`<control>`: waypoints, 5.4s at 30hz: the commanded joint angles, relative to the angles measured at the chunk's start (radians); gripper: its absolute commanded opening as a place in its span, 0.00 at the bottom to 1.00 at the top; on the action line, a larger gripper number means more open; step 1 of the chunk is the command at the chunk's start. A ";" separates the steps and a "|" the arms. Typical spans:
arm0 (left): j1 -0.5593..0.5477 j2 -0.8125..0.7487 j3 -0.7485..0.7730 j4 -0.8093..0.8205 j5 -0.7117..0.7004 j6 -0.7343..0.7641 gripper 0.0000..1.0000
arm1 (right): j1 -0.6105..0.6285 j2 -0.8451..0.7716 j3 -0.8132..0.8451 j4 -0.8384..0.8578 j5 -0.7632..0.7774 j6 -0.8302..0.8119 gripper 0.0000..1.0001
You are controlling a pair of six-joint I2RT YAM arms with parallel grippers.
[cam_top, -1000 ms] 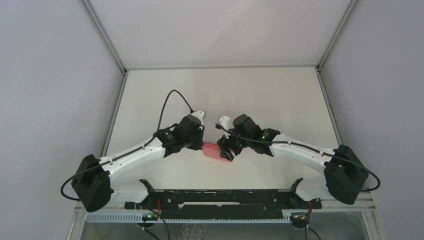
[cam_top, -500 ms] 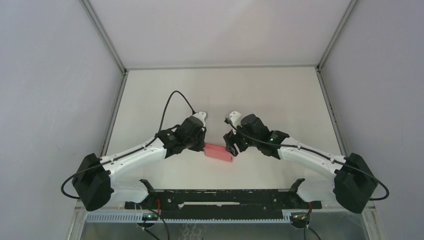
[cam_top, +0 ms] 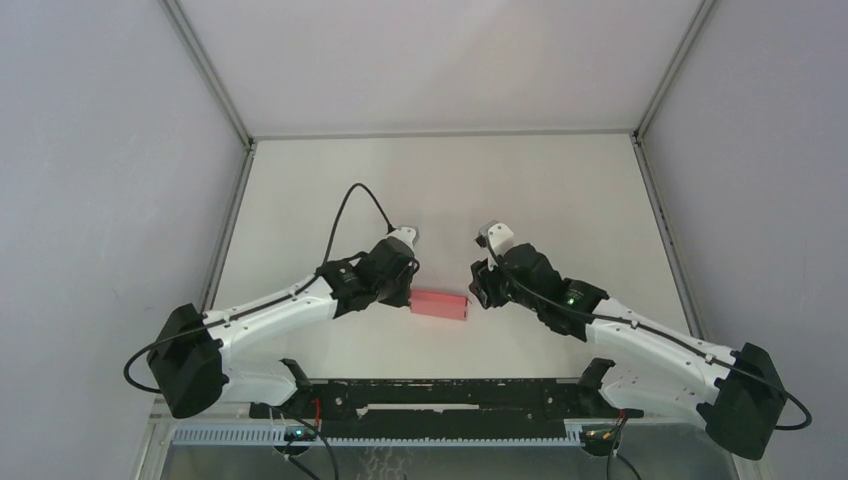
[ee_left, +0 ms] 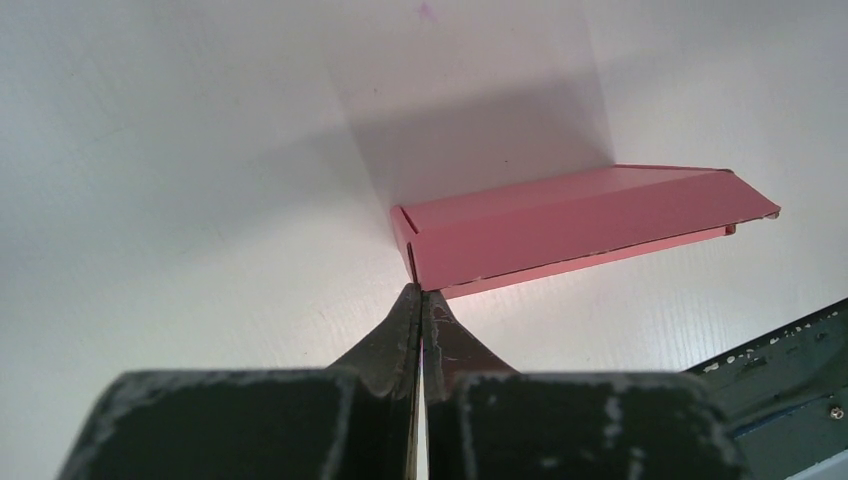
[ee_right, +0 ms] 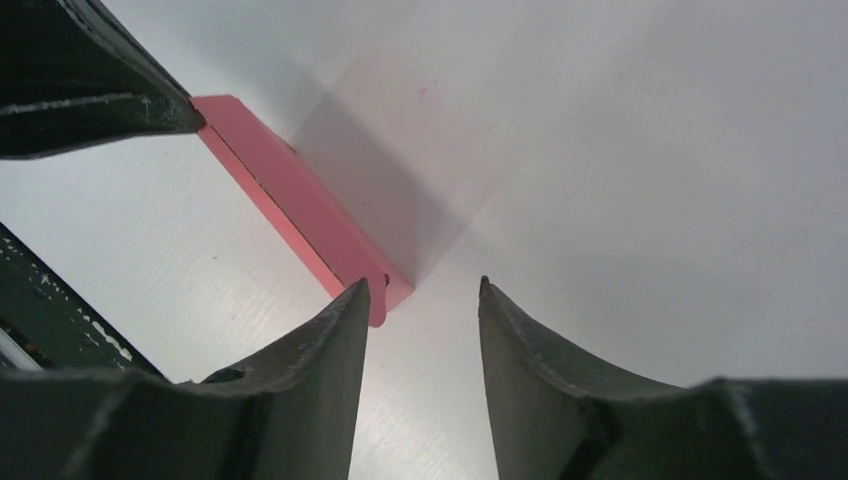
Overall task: Fold the paper box
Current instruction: Close the paper box at the center of the board.
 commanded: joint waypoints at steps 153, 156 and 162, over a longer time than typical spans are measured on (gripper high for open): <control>-0.050 0.112 0.184 -0.115 0.009 -0.017 0.03 | 0.009 0.340 0.276 -0.137 -0.241 0.100 0.00; -0.050 0.117 0.185 -0.117 0.009 -0.014 0.03 | -0.012 0.344 0.276 -0.138 -0.272 0.109 0.00; -0.050 0.125 0.188 -0.116 0.011 -0.013 0.03 | -0.048 0.353 0.276 -0.133 -0.343 0.128 0.00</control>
